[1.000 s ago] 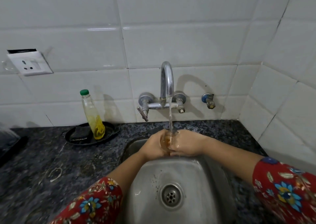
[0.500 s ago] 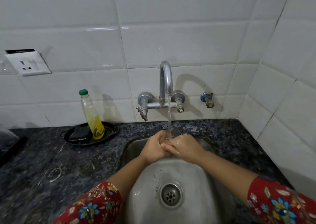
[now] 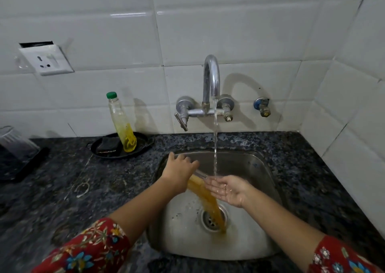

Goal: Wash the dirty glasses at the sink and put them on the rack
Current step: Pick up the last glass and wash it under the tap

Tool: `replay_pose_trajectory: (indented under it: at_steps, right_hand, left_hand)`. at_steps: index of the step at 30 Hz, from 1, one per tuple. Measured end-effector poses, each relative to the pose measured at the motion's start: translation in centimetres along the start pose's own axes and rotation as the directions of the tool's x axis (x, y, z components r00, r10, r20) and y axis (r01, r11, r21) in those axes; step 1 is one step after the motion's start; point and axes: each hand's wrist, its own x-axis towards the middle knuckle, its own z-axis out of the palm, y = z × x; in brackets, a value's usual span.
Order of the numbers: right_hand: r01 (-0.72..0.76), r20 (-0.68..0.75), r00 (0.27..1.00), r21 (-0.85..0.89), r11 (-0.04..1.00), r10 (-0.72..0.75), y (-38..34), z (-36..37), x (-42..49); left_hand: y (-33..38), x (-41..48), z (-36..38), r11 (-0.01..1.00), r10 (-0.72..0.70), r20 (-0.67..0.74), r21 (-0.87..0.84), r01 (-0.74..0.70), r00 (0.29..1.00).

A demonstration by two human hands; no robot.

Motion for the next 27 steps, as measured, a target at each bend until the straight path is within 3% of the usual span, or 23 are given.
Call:
replay_pose_trajectory:
  at_steps: [3,5,7,8,9,10,11,12,13,14,15,16,17,19,20,21,22,24,25,26,27]
  right_hand:
    - [0.17,0.002,0.985,-0.006,0.985,-0.17,0.7,0.2,0.0]
    - [0.367,-0.005,0.93,-0.094,0.926,-0.369,0.7,0.4,-0.1]
    - [0.554,0.049,0.823,-0.289,0.781,-0.566,0.3,0.2,-0.1]
    - [0.645,0.164,0.743,-0.431,0.631,-0.649,-0.1,0.0,-0.2]
    - [0.711,0.35,0.652,-0.589,0.383,-0.672,-0.8,-0.4,0.0]
    - [0.71,0.549,0.583,-0.703,0.047,-0.598,-1.7,-0.9,0.2]
    - [0.625,0.69,0.558,-0.715,-0.313,-0.461,-3.0,-1.3,0.4]
    - [0.505,0.763,0.559,-0.623,-0.597,-0.324,-4.2,-1.8,0.9]
    - [0.408,0.788,0.572,-0.516,-0.753,-0.229,-5.4,-2.1,1.4]
    - [0.365,0.792,0.578,-0.466,-0.806,-0.196,-6.2,-2.0,1.8]
    - [0.347,0.769,0.599,-0.5,-0.794,-0.222,-6.6,-1.5,1.9]
    - [0.386,0.726,0.63,-0.601,-0.7,-0.276,-6.9,-0.7,1.8]
    - [0.461,0.66,0.669,-0.73,-0.505,-0.344,-6.9,0.5,1.6]
    - [0.561,0.531,0.735,-0.826,-0.061,-0.422,-7.3,2.3,1.5]
    - [0.565,0.508,0.758,-0.825,0.024,-0.409,-7.4,2.8,1.4]
    - [0.553,0.532,0.753,-0.83,-0.066,-0.388,-7.7,2.7,1.2]
    - [0.513,0.595,0.721,-0.803,-0.303,-0.355,-8.1,2.3,0.9]
    - [0.311,0.778,0.569,-0.504,-0.806,-0.267,-9.0,0.8,0.9]
    - [0.242,0.861,0.467,-0.345,-0.907,-0.203,-9.2,0.1,1.1]
    - [0.207,0.893,0.418,-0.272,-0.94,-0.166,-9.2,-0.4,1.4]
    - [0.222,0.881,0.442,-0.291,-0.931,-0.17,-9.0,-0.4,1.3]
  left_hand:
    - [-0.4,0.1,0.2,0.998,0.011,-0.005,-0.069,-0.011,1.0]
    - [-0.6,0.6,0.6,0.948,-0.046,0.007,-0.314,0.046,0.999]
    - [-0.6,1.1,0.7,0.727,-0.143,0.085,-0.668,0.163,0.986]
    - [-0.5,1.6,0.8,0.578,-0.158,0.12,-0.793,0.191,0.98]
    - [-0.5,2.1,0.7,0.462,-0.128,0.123,-0.87,0.169,0.984]
    - [-0.6,2.6,0.6,0.398,-0.075,0.09,-0.911,0.112,0.993]
    - [-0.6,3.1,0.6,0.371,-0.018,0.058,-0.927,0.061,0.998]
    - [-0.5,3.5,0.3,0.393,0.026,0.036,-0.919,0.023,0.999]
    - [-0.4,3.8,0.0,0.43,0.047,0.023,-0.903,0.0,0.999]
    - [-0.2,4.2,-0.1,0.454,0.04,0.002,-0.891,-0.016,0.999]
    - [0.0,4.5,-0.2,0.456,0.004,-0.025,-0.889,-0.024,1.0]
    - [0.3,4.5,-0.3,0.449,-0.06,-0.069,-0.893,-0.035,0.996]
    - [0.6,4.7,-0.2,0.434,-0.14,-0.111,-0.9,-0.04,0.984]
    - [1.1,4.6,0.0,0.406,-0.293,-0.206,-0.911,-0.074,0.934]
    - [1.2,4.4,0.1,0.376,-0.347,-0.226,-0.923,-0.086,0.91]
    - [1.1,4.3,0.1,0.324,-0.367,-0.218,-0.941,-0.095,0.904]
    - [0.9,4.0,-0.2,0.253,-0.353,-0.202,-0.961,-0.115,0.914]
    - [-0.1,3.7,-0.6,0.171,-0.232,-0.178,-0.975,-0.14,0.956]
    - [-0.5,3.8,-0.7,0.204,-0.179,-0.176,-0.969,-0.138,0.968]
    - [-0.7,3.9,-0.7,0.236,-0.147,-0.188,-0.96,-0.15,0.971]
    - [-0.5,3.9,-0.6,0.255,-0.154,-0.193,-0.955,-0.149,0.969]
